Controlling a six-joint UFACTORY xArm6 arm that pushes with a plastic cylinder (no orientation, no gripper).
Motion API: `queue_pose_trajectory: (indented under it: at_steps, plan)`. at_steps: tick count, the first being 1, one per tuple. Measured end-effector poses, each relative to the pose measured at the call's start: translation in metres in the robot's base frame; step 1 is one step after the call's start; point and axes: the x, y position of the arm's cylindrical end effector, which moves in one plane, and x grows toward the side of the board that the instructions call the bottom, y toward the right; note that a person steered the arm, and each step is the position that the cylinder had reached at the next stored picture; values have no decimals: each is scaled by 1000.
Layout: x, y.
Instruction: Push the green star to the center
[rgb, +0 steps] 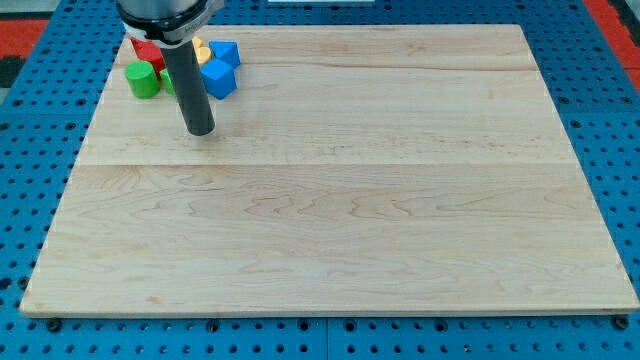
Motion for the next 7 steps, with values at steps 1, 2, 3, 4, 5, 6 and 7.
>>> queue_pose_trajectory:
  at_steps: [1, 2, 3, 4, 5, 6, 7]
  plan:
    - [0, 1]
    - [0, 2]
    - [13, -12]
    - [37, -57]
    - [33, -117]
    - [-43, -152]
    - [-59, -146]
